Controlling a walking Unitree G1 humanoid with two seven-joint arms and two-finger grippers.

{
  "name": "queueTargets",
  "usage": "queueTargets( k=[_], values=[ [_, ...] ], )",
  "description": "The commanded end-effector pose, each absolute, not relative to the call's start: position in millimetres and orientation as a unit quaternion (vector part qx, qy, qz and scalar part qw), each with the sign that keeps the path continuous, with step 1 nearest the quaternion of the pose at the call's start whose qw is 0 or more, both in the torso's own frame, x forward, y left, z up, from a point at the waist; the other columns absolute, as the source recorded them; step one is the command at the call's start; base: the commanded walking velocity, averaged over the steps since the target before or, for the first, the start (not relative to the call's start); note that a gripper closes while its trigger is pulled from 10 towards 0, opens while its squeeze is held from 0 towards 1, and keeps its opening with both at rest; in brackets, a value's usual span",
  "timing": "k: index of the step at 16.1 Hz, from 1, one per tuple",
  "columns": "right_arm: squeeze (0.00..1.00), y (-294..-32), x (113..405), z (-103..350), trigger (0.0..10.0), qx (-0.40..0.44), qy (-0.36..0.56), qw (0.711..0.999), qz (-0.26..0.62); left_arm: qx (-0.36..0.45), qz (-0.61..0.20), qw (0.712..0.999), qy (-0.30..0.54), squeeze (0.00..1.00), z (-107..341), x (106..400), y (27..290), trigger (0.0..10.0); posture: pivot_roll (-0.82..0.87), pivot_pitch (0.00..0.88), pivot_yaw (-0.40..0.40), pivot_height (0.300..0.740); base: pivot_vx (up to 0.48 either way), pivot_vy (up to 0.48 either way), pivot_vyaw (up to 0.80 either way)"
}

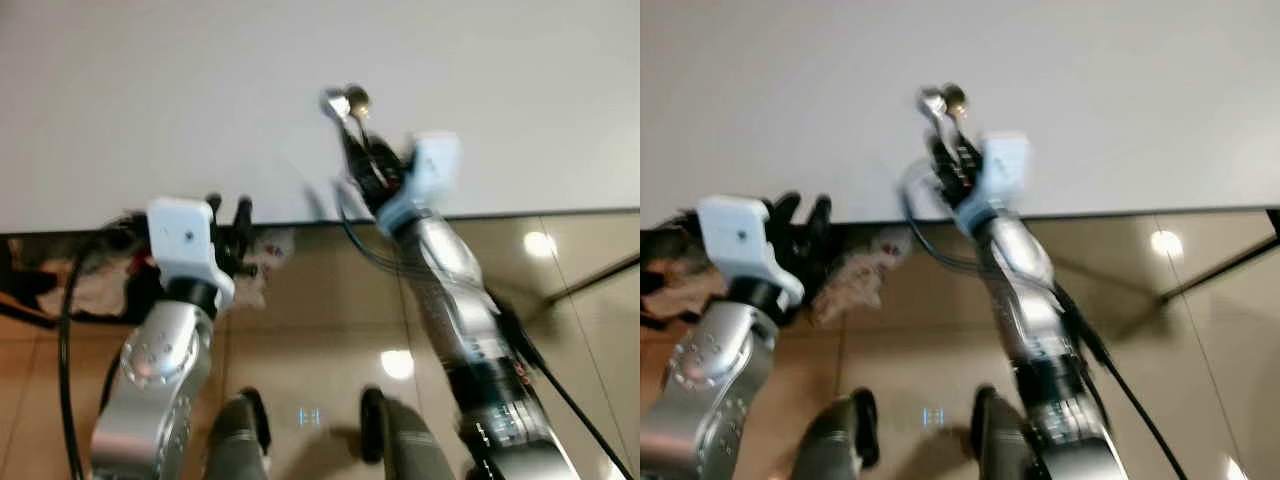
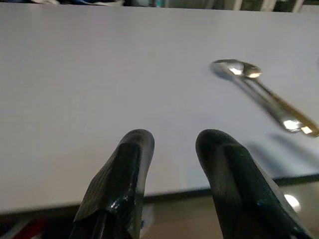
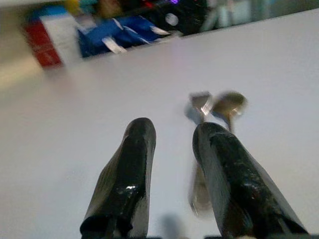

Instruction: Setting the table

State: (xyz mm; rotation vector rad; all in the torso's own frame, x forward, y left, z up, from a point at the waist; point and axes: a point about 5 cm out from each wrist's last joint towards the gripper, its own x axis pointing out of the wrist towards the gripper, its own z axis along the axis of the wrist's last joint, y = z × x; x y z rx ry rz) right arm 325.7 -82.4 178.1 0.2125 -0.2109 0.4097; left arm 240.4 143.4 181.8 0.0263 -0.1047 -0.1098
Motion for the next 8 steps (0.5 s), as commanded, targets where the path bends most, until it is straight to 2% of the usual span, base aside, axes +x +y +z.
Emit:
queueTargets(
  k=[1, 6, 8],
  values=[
    [0.00, -82.3, 320.4, 175.4, 10.0, 0.091, -0.099, 0.972, 0.193, 0.025, -0.043, 0.997, -0.051, 0.00, 177.3, 239.1, 150.7, 10.0, -0.04, 0.135, -0.015, 0.740, 0.000, 0.480, 0.00],
    [0.00, -111.9, 303.2, 136.4, 10.0, 0.002, -0.051, 0.988, 0.149, 0.068, -0.039, 0.996, -0.031, 0.00, 153.9, 246.8, 155.9, 10.0, -0.07, 0.106, -0.011, 0.740, 0.000, 0.480, 0.00],
    [0.00, -116.8, 299.0, 123.6, 10.0, 0.016, -0.030, 0.988, 0.151, 0.056, -0.044, 0.997, -0.024, 0.00, 145.2, 249.0, 152.3, 10.0, -0.07, 0.102, -0.007, 0.740, 0.000, 0.480, 0.00]
  ],
)
